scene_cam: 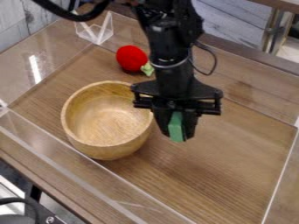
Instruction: Put the green stick in the brown bowl
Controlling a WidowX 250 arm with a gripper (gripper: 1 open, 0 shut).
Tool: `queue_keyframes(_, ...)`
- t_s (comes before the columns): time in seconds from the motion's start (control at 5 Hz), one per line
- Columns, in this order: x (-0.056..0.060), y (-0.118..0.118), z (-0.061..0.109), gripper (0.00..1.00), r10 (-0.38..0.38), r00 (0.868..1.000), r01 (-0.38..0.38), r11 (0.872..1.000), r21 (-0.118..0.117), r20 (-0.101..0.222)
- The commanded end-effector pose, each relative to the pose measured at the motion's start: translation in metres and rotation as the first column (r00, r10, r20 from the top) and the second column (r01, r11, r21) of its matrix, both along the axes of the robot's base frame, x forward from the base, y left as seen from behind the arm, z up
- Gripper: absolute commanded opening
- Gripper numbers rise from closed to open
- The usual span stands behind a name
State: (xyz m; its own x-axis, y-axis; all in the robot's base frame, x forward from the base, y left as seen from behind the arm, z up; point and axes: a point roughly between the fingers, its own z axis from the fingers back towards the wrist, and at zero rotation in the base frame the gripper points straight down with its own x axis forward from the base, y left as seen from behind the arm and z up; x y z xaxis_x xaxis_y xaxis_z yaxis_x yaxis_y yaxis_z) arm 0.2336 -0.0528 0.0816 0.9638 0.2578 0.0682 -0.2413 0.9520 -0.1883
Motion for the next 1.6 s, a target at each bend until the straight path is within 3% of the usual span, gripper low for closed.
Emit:
queue_keyframes(0.0, 0.01, -0.006, 0.013, 0.0, 0.017, 0.998, -0.017, 1.0, -0.013, 0.062)
queue_keyframes(0.2, 0.013, -0.008, 0.013, 0.0, 0.022, 0.997, -0.021, 1.0, -0.013, 0.07)
queue_keyframes(0.6, 0.018, -0.005, -0.007, 0.0, -0.06, 0.996, 0.061, 0.998, -0.001, 0.067)
queue_keyframes(1.0, 0.016, -0.004, -0.023, 0.0, -0.039, 0.997, 0.038, 0.999, 0.008, 0.059)
queue_keyframes(1.2, 0.02, 0.008, -0.018, 0.0, -0.066, 0.996, 0.066, 0.998, 0.007, 0.058)
queue_keyframes(1.4, 0.02, 0.013, -0.002, 0.0, -0.095, 0.994, 0.094, 0.995, 0.018, 0.056)
